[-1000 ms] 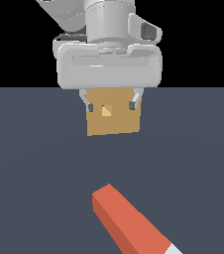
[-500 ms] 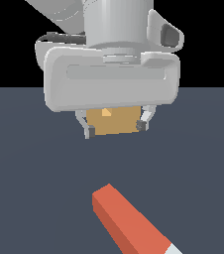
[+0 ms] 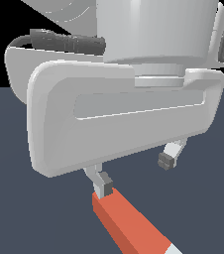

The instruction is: Insert the peg into the horizontal hole in a box.

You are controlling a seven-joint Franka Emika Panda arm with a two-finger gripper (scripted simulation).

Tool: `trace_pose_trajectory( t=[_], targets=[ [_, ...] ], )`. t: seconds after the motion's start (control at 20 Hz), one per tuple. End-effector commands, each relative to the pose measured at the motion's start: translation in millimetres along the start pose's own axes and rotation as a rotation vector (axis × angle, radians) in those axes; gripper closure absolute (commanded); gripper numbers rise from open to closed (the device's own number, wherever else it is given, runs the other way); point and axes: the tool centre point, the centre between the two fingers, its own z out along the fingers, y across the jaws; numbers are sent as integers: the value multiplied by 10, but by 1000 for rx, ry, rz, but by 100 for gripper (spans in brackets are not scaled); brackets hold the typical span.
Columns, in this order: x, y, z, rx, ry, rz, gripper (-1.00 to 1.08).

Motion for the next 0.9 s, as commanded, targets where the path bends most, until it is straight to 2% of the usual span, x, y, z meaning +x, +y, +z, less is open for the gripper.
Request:
trace_pose_trajectory(
  t=[0.0,0.4,0.85],
  targets=[
    [-196,-16,72,1,1,-39,-92],
    [-676,-4,241,3,2,-131,-92],
    [-926,33,328,4,3,-180,-92]
  ],
)
